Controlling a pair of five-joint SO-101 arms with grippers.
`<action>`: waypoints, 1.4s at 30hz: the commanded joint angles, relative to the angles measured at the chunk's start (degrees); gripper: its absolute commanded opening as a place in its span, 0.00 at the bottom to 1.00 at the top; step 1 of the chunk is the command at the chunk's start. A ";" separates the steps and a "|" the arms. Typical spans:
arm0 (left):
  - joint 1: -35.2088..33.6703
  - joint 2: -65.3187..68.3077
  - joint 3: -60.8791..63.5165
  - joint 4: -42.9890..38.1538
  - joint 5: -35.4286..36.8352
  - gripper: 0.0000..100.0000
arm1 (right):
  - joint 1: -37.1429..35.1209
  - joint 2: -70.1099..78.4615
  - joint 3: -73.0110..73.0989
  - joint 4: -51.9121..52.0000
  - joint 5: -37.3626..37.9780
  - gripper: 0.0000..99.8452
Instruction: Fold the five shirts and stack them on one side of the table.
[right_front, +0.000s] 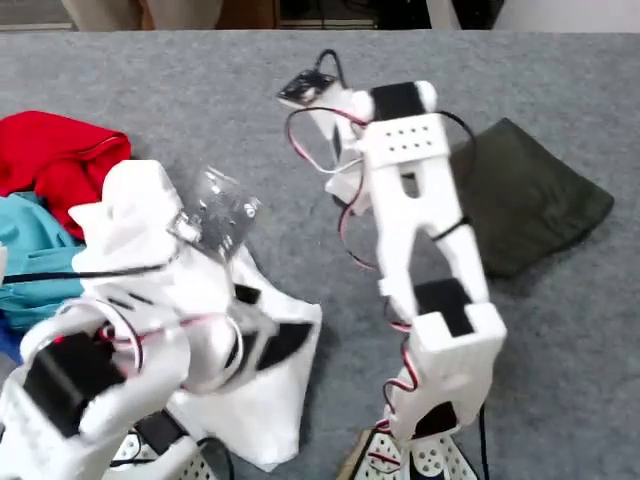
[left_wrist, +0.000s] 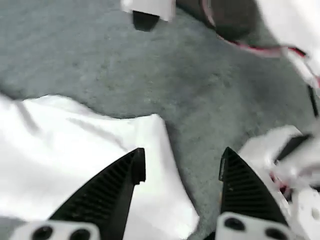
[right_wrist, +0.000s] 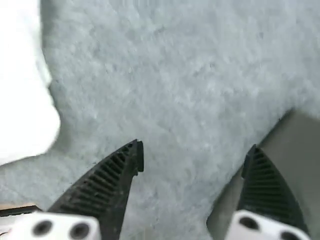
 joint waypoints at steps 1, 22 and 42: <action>-18.11 -1.80 0.09 0.53 0.53 0.25 | -6.55 1.71 -4.18 0.97 0.62 0.32; -85.27 -30.64 33.05 -5.54 -20.22 0.25 | -29.85 41.54 -25.19 1.23 0.18 0.23; -83.16 -33.27 36.22 -7.03 -20.31 0.25 | 1.98 10.42 2.59 1.23 3.52 0.00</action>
